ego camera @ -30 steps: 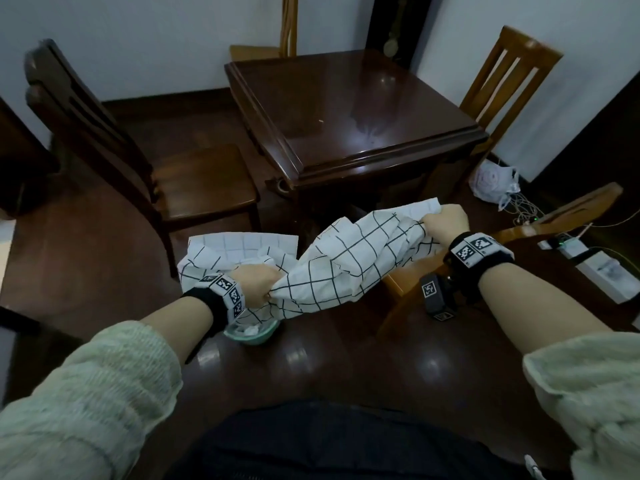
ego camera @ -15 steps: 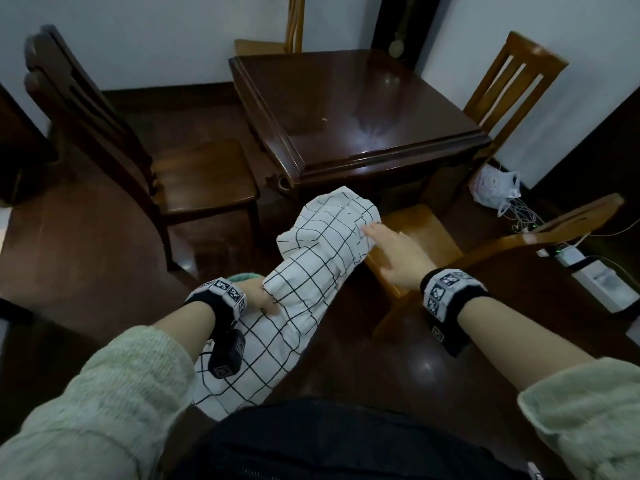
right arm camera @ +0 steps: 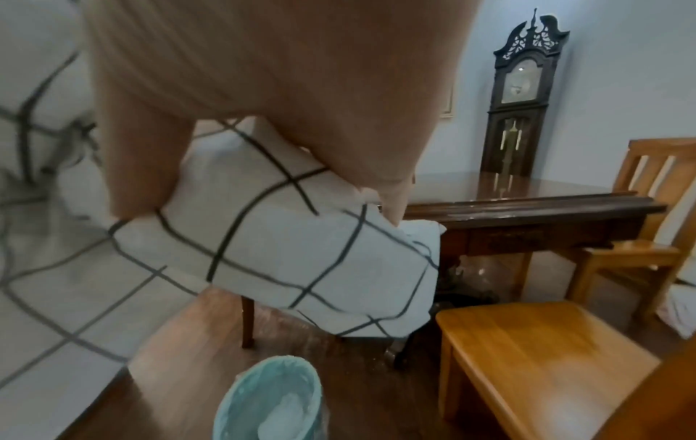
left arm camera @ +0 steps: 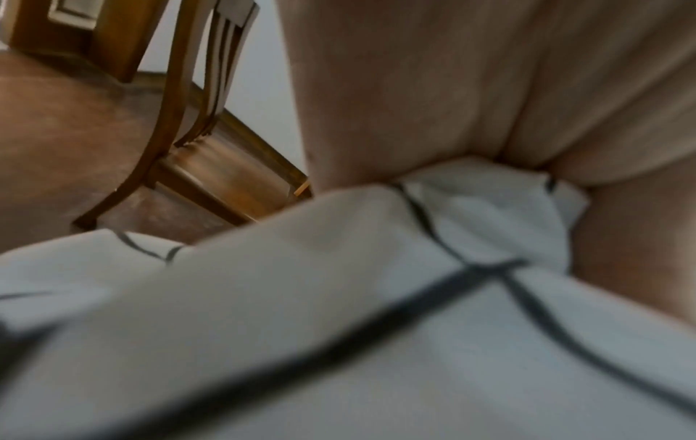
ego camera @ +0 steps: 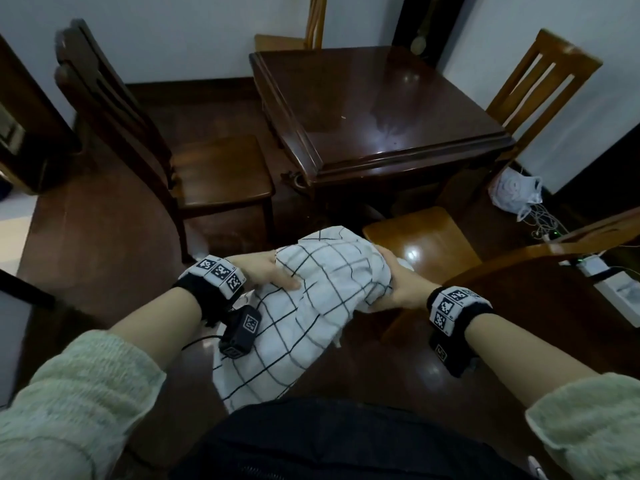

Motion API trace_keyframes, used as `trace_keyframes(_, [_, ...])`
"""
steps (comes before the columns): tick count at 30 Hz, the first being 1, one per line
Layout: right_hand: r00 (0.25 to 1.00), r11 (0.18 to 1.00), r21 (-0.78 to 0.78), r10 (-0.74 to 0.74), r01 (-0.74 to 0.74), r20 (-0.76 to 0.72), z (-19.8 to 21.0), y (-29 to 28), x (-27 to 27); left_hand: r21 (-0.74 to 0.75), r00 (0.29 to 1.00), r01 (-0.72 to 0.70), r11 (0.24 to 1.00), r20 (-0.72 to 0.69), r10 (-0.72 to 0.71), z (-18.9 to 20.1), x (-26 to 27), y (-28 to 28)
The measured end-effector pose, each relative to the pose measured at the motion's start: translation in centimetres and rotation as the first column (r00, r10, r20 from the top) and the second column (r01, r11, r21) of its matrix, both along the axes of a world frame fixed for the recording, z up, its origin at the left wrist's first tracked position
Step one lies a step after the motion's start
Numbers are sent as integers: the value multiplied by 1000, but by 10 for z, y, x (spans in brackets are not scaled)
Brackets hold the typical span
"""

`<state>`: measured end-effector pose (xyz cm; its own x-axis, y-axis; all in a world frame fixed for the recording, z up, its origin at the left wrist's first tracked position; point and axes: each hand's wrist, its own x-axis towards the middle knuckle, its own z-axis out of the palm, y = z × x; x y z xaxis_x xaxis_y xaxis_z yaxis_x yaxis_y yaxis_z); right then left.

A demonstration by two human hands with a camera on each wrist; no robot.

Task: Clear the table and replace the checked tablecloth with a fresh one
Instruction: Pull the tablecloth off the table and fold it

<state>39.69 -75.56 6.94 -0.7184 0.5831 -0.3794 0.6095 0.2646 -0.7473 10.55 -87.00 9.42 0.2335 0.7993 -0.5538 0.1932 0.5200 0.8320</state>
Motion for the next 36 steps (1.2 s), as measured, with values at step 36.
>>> trace_keyframes(36, [748, 724, -397, -652, 564, -125, -19, 66, -11, 112, 535, -831, 546, -109, 838, -66, 121, 82])
